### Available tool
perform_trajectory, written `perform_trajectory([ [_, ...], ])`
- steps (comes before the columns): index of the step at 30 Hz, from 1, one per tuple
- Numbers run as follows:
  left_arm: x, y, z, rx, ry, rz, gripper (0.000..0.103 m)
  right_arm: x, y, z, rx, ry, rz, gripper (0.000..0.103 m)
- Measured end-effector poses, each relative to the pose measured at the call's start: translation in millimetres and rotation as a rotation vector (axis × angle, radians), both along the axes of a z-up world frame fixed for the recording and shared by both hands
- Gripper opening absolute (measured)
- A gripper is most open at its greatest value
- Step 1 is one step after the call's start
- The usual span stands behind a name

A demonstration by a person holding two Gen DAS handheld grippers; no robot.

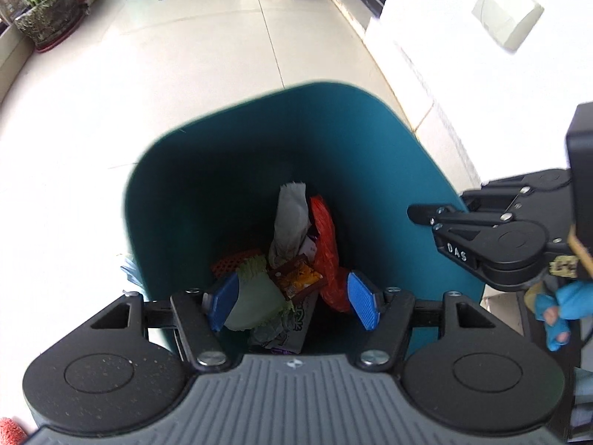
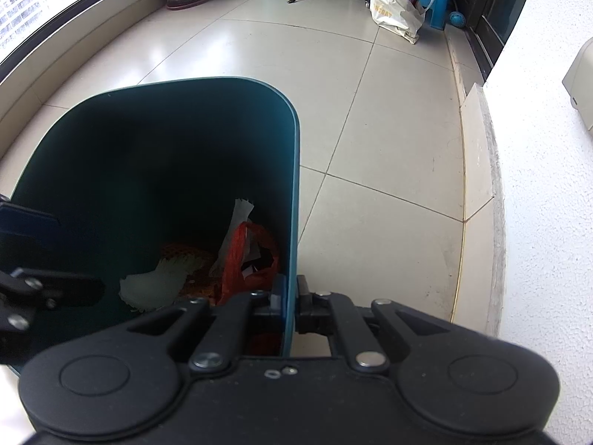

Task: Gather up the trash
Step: 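Move the open left gripper down to the clear plastic bag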

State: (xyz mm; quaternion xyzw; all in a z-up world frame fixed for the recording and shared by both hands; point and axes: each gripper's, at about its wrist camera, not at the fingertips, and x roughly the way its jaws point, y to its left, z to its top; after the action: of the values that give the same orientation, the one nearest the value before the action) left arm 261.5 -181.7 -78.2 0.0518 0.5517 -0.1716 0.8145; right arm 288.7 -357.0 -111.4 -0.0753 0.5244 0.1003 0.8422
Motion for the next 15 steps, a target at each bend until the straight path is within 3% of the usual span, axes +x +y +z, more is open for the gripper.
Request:
perform_trajectory([
  [2,-4.8,15.6,17.7,-0.019,-0.031,0.014,0.065,0.1,0.2,0.3,0.0,0.001,-0.001,0.004],
  [4,-6.9,33.3,30.1,-0.029,-0.058,0.038,0.075,0.6,0.1,0.8,0.002,0.002,-0.003,0.004],
  [8,-0.1,76.1,43.0,-0.01,-0.097,0.121,0.076,1.2,0.0,1.5,0.001,0.004,-0.005,0.004],
  [12,11.4,112.4,30.0,0.024,-0.086,0.203,0.078,1.3,-0.2,0.4,0.0,0.005,-0.004,0.004],
  [15,24.0,135.0,1.4,0.064,-0.058,0.264,0.078,2.1,0.3,-0.5,-0.002,0.007,-0.003,0.004],
])
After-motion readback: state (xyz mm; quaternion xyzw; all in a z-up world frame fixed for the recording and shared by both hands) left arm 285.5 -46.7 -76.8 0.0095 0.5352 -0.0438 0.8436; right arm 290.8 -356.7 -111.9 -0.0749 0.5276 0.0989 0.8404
